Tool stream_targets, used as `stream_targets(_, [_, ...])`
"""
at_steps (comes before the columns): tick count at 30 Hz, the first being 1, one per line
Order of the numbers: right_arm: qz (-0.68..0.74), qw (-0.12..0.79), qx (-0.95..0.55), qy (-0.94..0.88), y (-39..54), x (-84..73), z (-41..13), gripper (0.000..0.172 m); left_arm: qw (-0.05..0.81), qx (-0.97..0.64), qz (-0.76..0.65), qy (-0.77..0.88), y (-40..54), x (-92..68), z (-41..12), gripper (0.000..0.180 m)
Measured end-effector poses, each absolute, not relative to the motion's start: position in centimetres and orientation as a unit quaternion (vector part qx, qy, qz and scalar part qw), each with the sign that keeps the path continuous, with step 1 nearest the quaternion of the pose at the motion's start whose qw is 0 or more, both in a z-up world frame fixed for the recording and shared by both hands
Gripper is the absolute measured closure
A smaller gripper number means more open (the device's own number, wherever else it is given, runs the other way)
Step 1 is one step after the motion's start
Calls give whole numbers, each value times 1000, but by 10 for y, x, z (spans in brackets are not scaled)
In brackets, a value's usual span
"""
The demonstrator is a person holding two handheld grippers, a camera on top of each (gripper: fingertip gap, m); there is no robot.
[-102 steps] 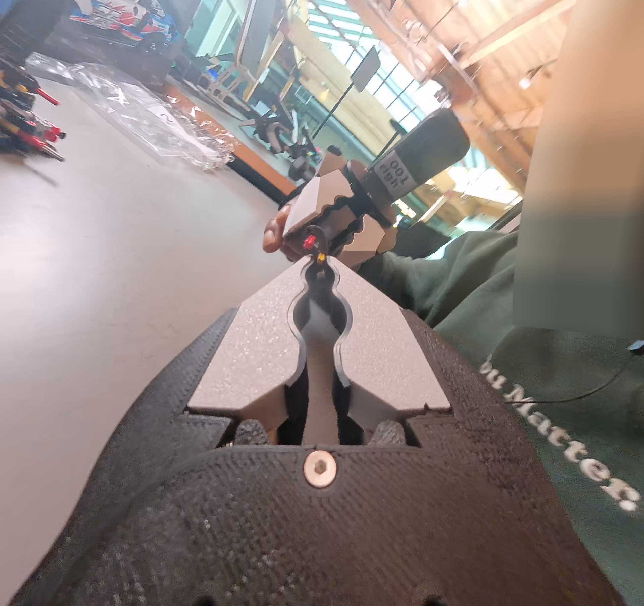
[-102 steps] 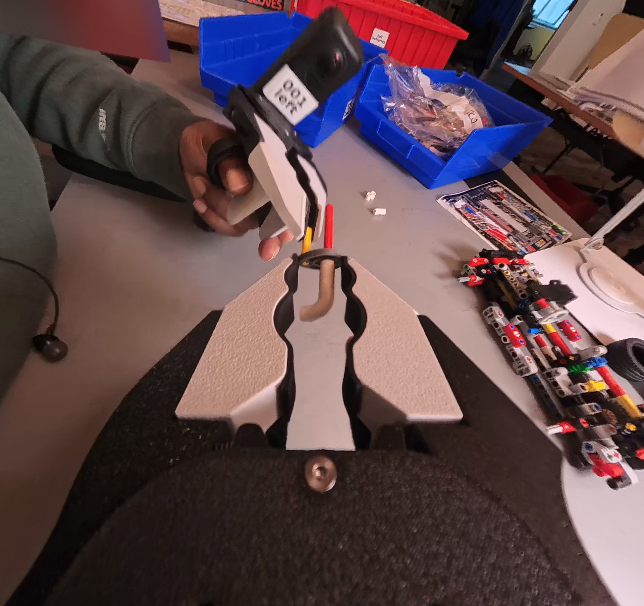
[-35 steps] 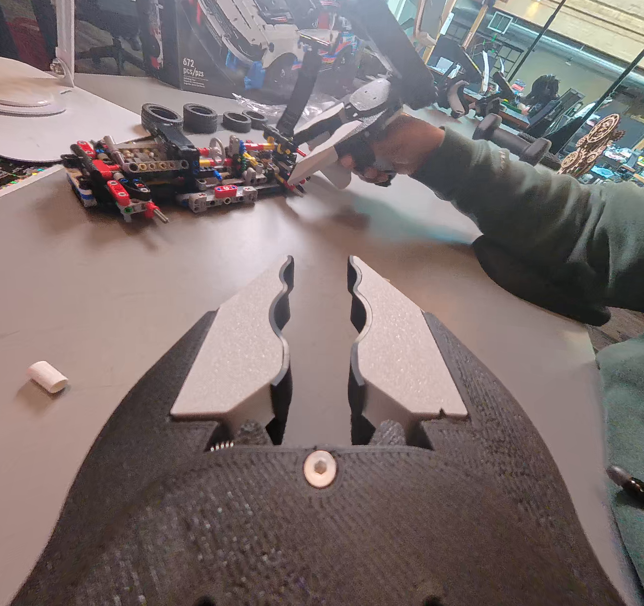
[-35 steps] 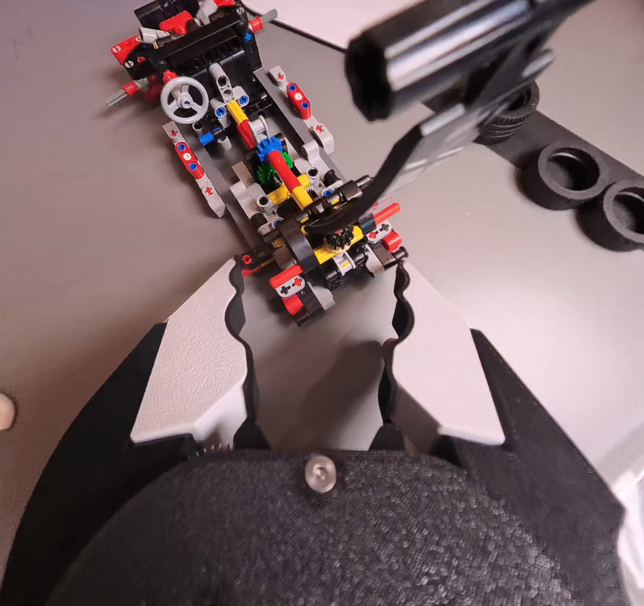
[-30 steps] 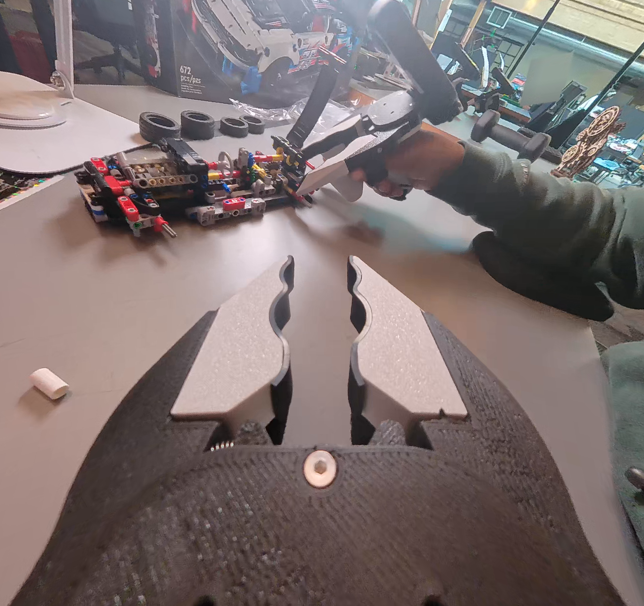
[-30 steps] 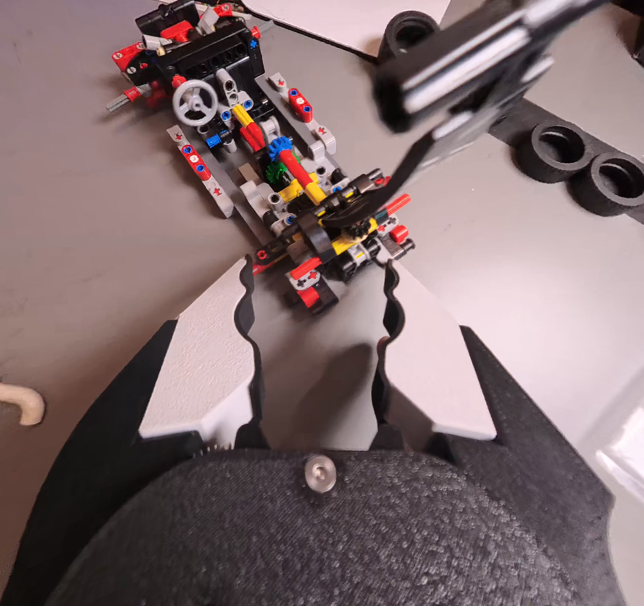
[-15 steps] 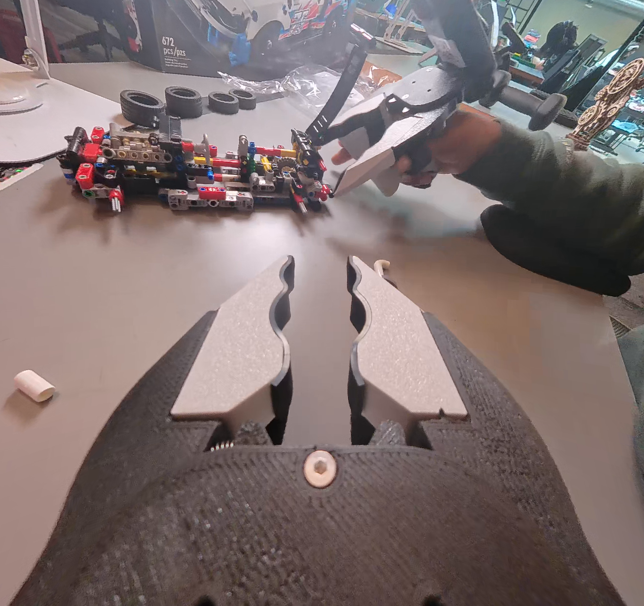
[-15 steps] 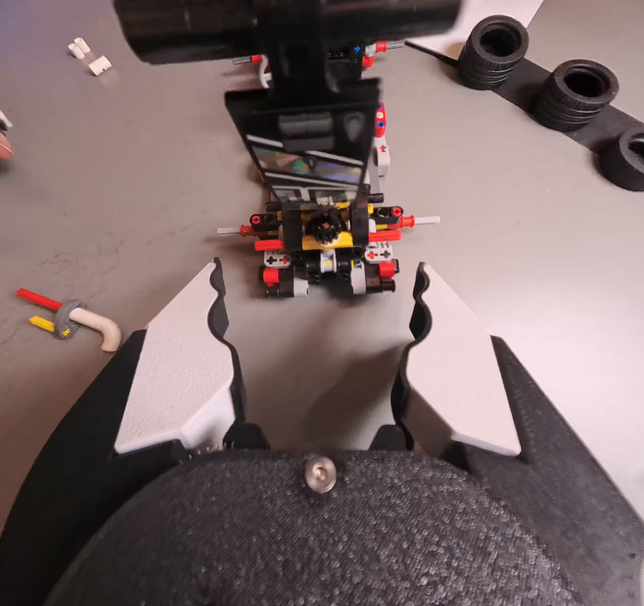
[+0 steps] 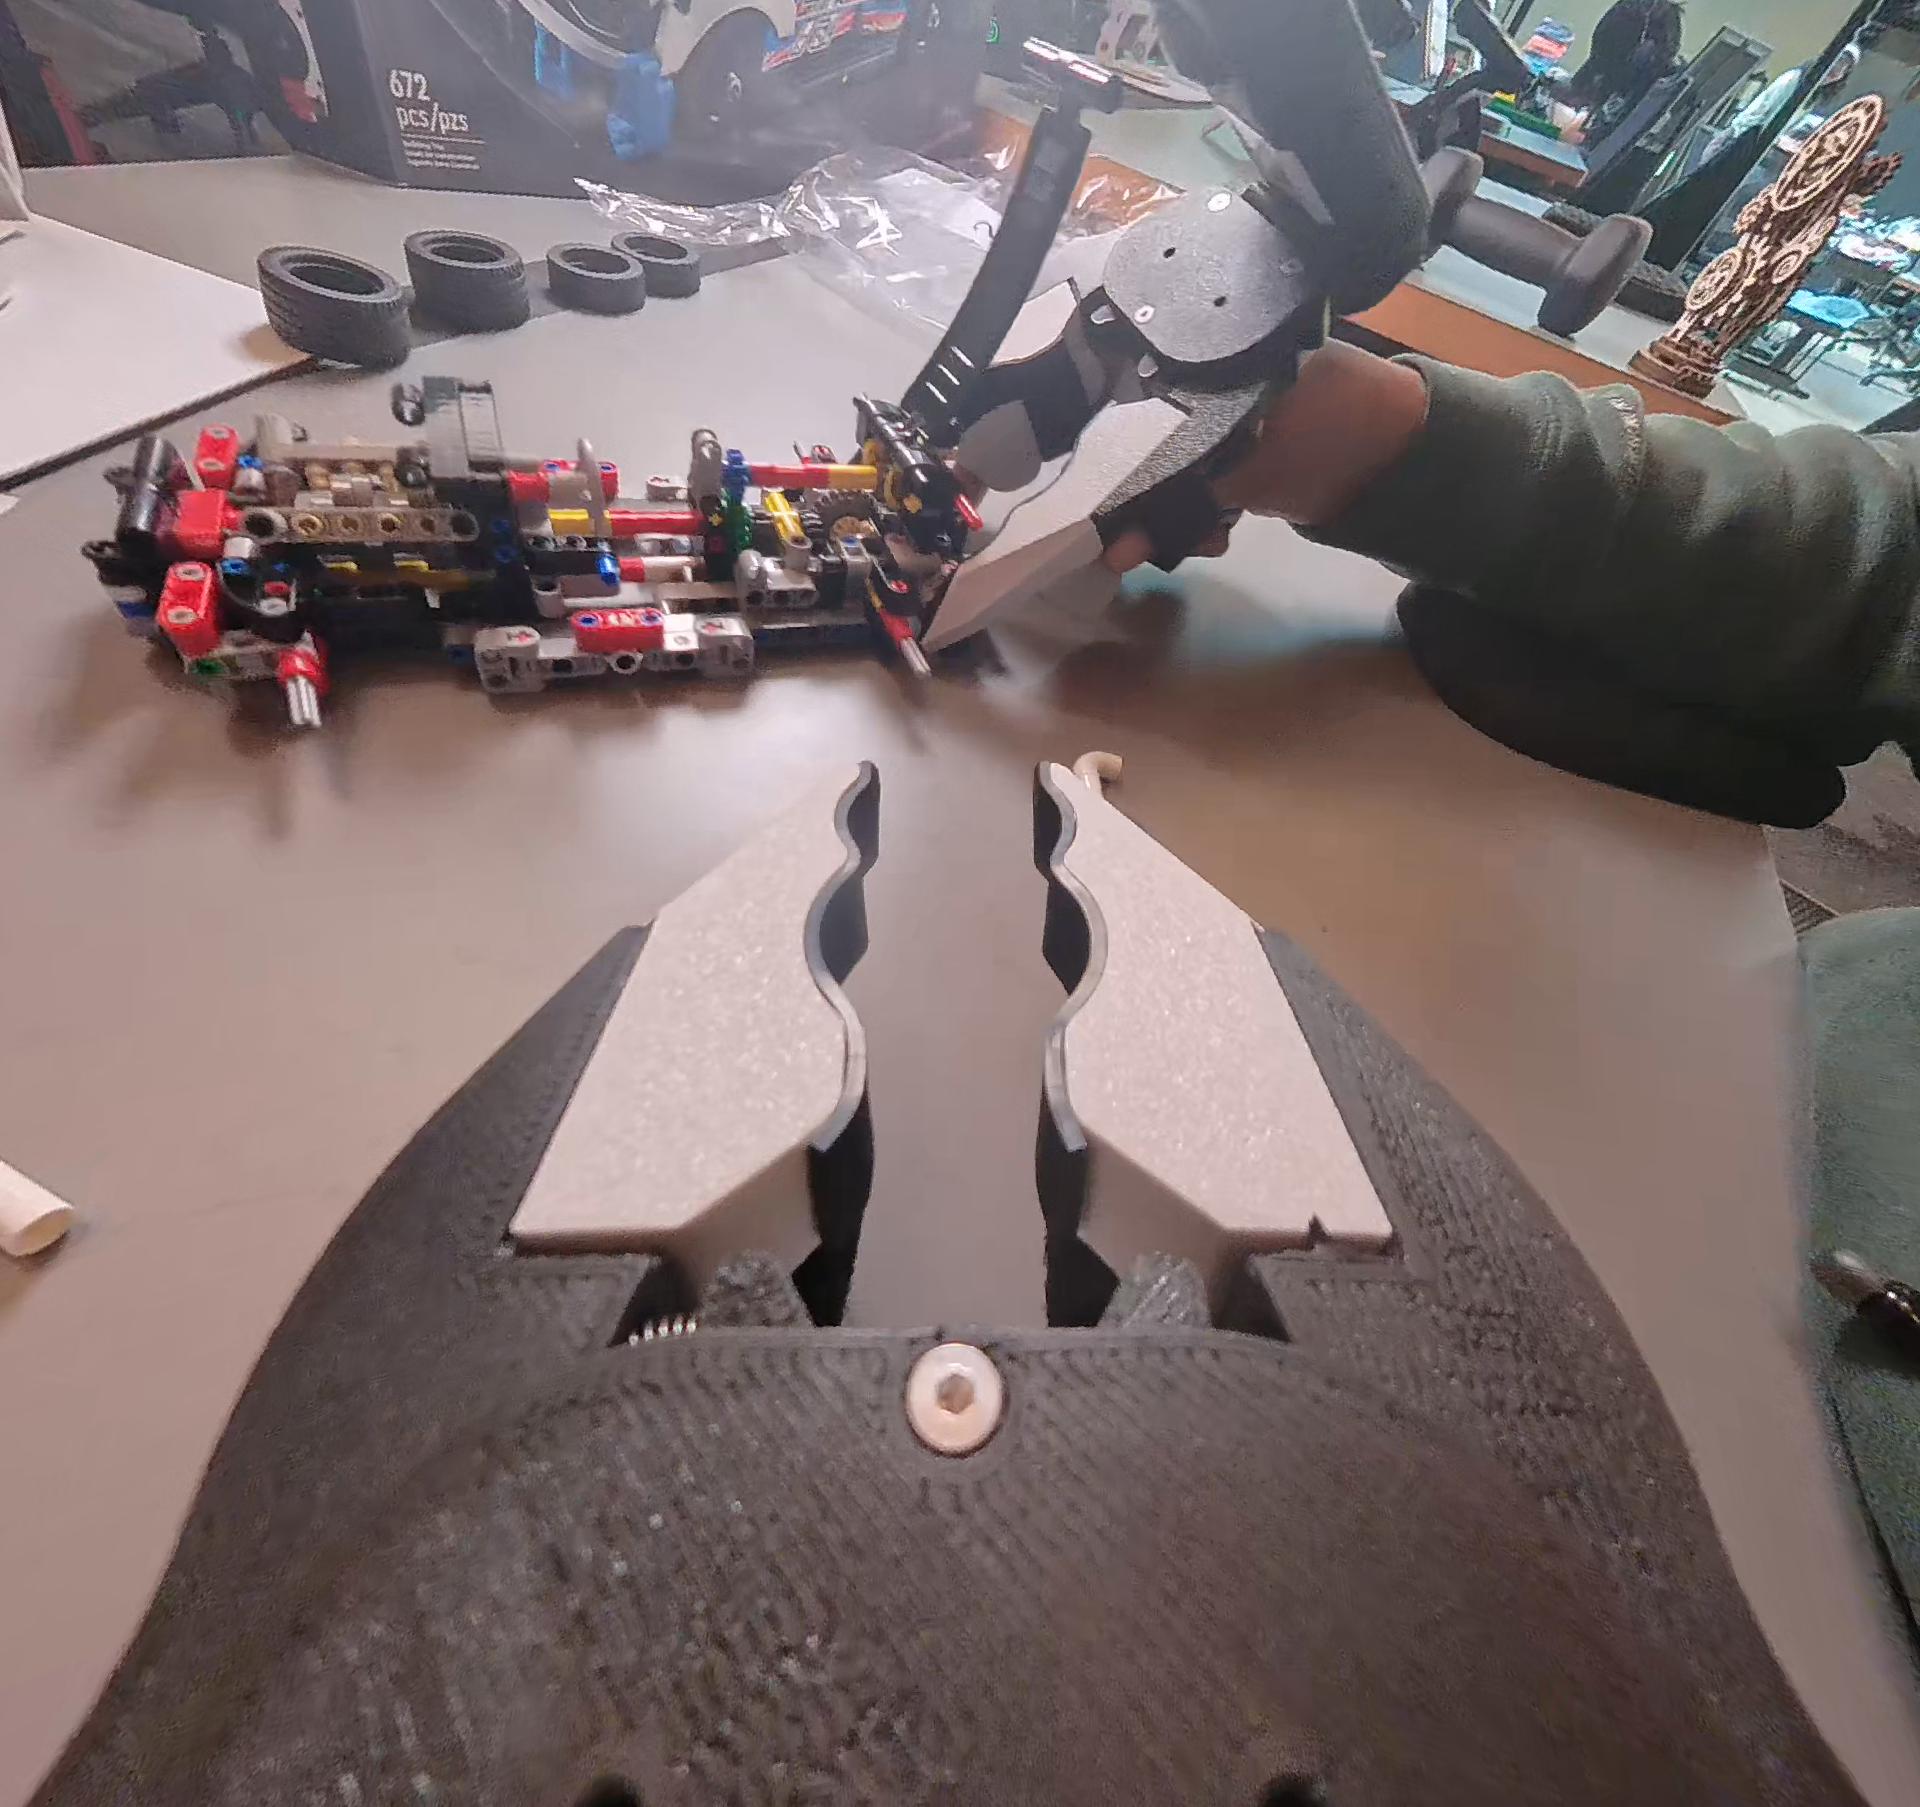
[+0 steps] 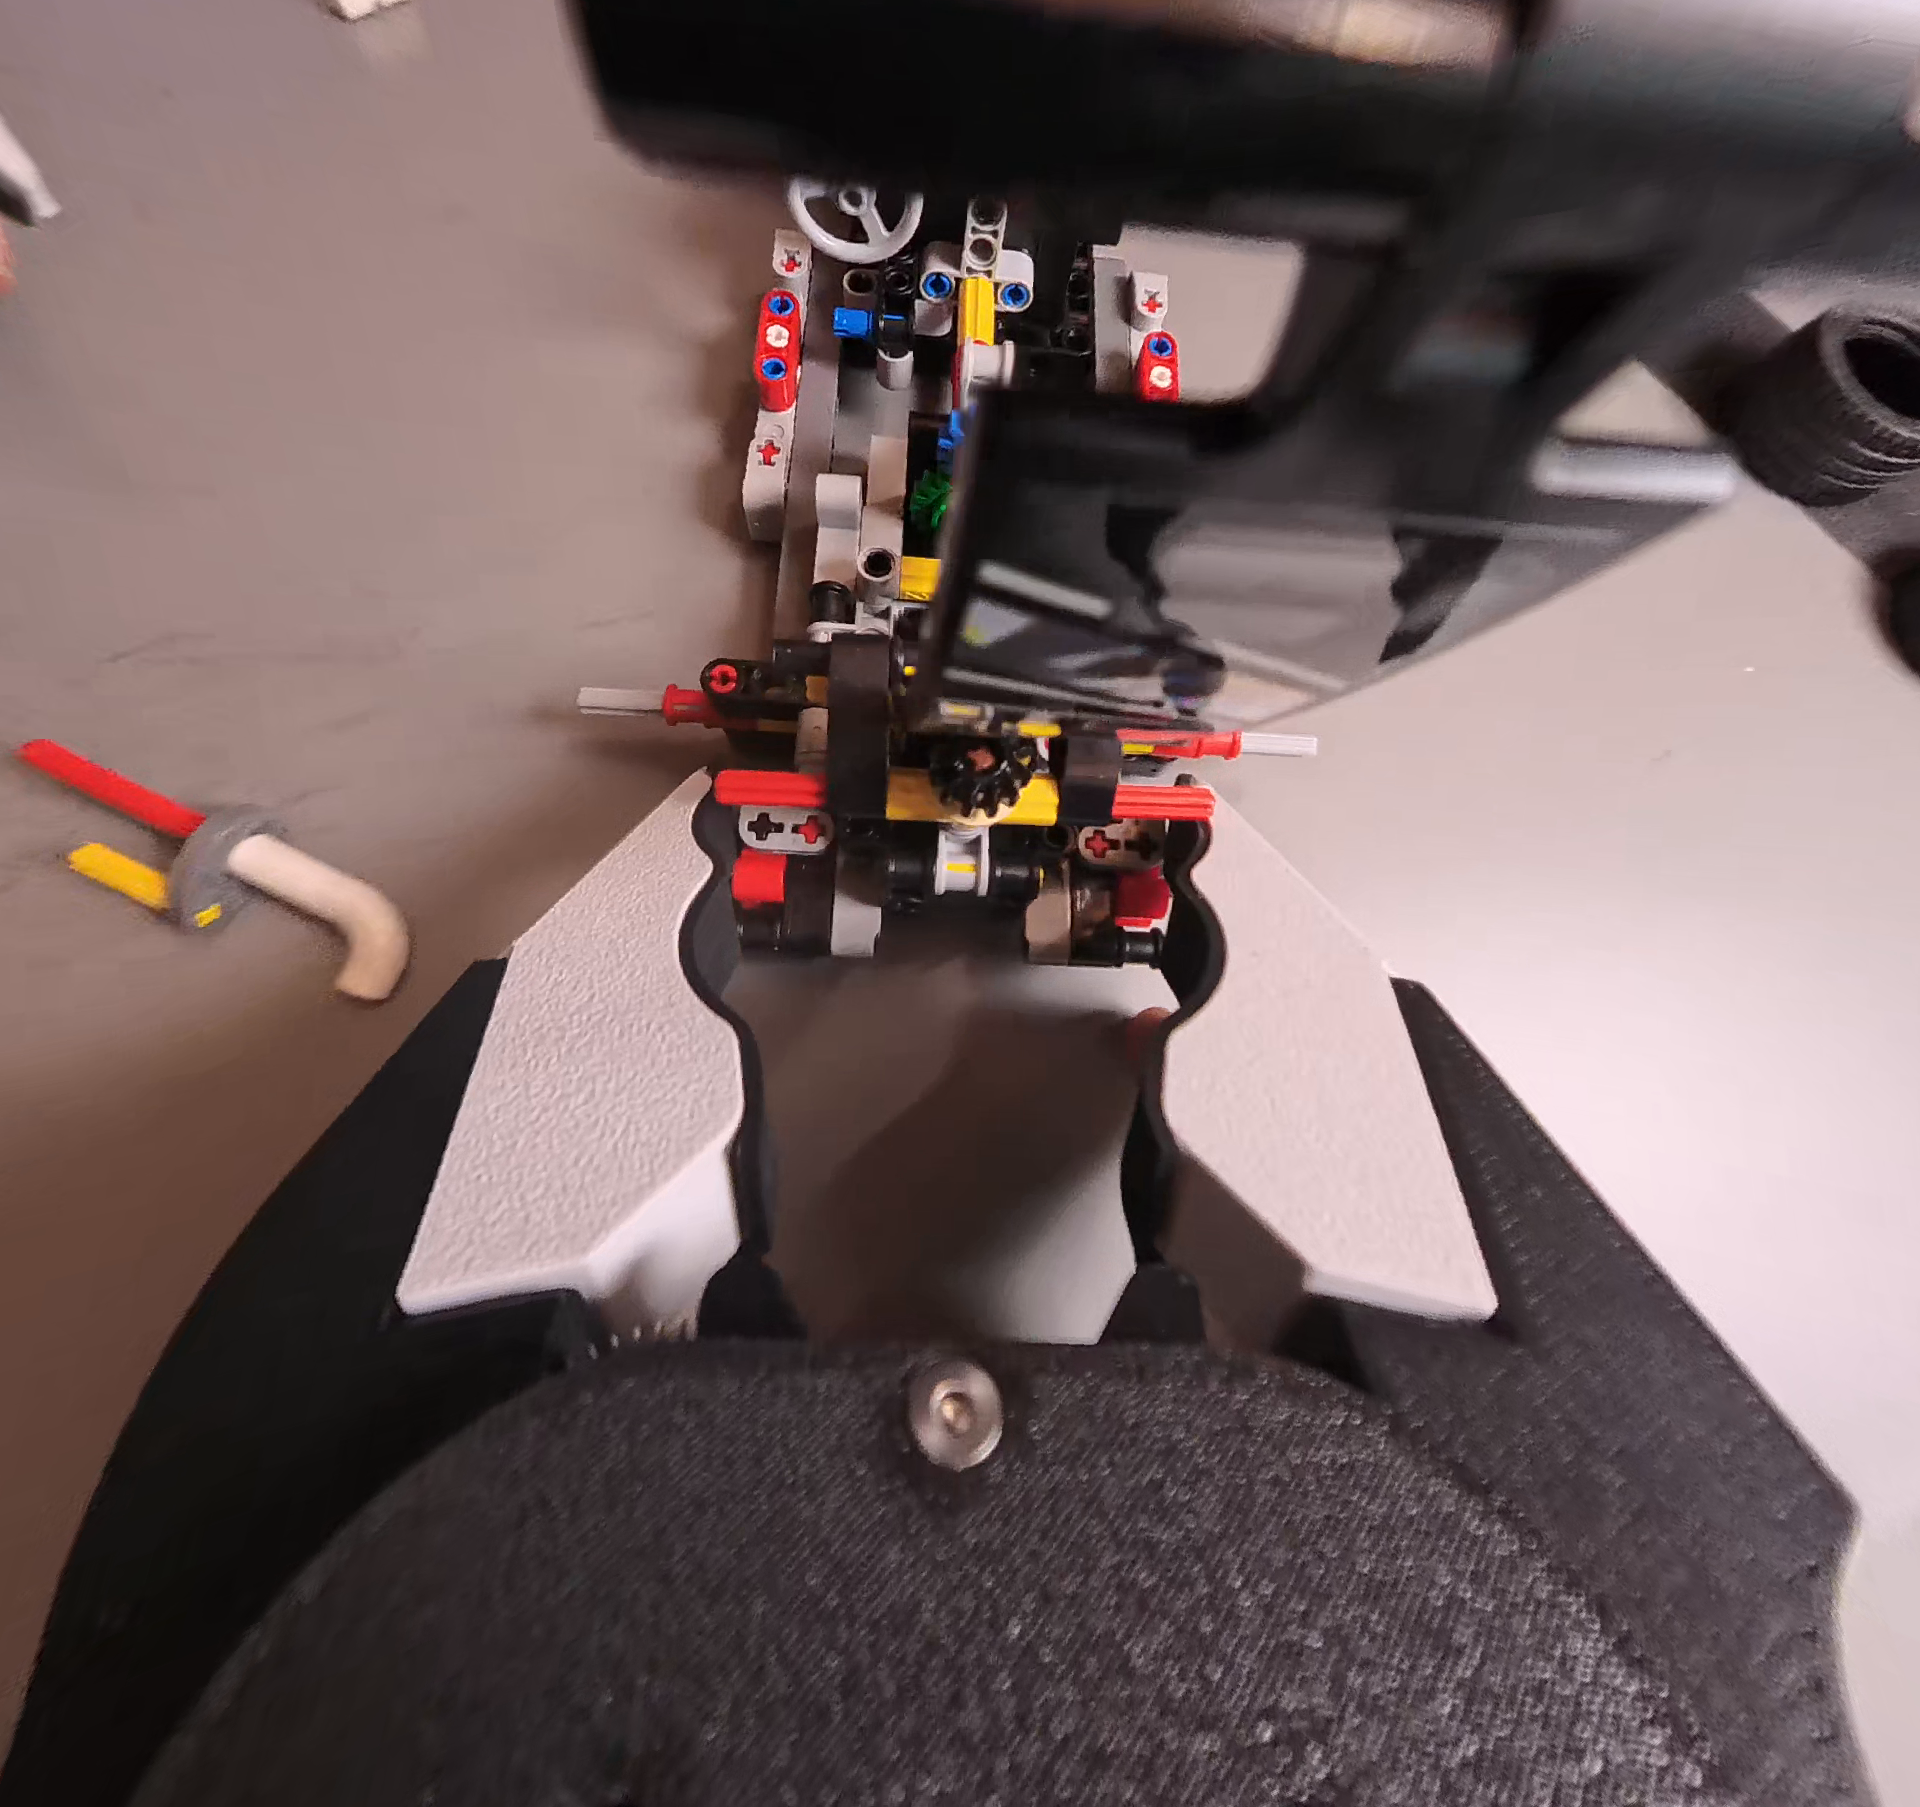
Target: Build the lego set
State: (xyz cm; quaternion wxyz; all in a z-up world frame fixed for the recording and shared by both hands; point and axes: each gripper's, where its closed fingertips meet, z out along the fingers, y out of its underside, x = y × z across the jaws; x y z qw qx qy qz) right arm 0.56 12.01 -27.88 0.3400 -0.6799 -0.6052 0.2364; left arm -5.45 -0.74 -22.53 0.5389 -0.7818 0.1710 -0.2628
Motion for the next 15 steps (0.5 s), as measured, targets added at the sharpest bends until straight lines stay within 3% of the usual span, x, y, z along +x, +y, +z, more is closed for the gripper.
stream_targets(9, [252, 328, -661, -625, 83, 13, -278, 91, 532, -785, -263, 176, -10, -53, -228, 153])
stream_targets(15, [253, 339, -657, -624, 80, 14, -278, 91, 480, -799, -260, 250, -24, -24, -244, 153])
